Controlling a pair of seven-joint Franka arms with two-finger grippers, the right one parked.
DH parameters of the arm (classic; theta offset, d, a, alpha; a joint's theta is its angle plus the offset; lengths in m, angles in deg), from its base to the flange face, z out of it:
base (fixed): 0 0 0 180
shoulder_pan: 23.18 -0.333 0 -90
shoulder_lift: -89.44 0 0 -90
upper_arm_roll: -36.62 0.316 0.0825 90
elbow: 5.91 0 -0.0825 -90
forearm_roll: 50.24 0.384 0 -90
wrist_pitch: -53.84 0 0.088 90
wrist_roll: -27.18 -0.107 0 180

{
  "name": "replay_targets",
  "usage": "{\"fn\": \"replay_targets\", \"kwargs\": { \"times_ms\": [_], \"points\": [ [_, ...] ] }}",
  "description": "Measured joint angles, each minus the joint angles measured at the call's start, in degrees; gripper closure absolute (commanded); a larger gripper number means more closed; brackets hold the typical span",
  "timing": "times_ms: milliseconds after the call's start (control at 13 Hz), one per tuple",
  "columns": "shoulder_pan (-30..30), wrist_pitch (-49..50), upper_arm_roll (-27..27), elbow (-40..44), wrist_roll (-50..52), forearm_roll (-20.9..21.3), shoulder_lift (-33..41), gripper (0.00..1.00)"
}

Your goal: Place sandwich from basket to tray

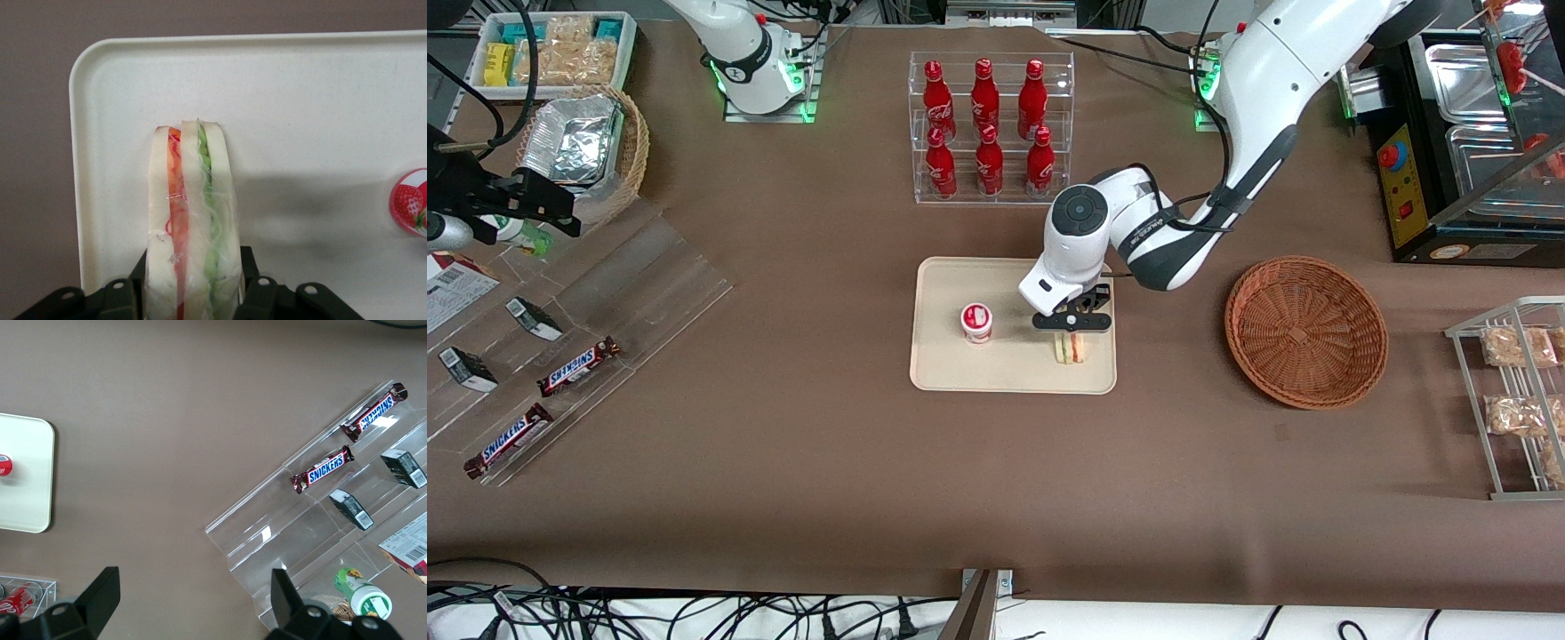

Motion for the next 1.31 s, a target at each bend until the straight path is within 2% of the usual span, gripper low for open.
{"fn": "replay_targets", "kwargs": {
  "times_ms": [308, 538, 769, 1000, 1308],
  "points": [
    [-1.7, 1.9, 0.0, 3.0, 1.1, -0.9, 3.2, 0.00],
    [-5.0, 7.7, 0.0, 6.4, 1.2, -5.7, 9.1, 0.00],
    [-9.2, 17.2, 0.0, 11.2, 1.1, -7.4, 13.3, 0.00],
    [-12.3, 19.2, 0.0, 12.6, 0.8, -9.9, 15.6, 0.00],
    [-16.4, 22.6, 0.0, 12.8, -4.5, -15.3, 18.9, 0.00]
  ]
}}
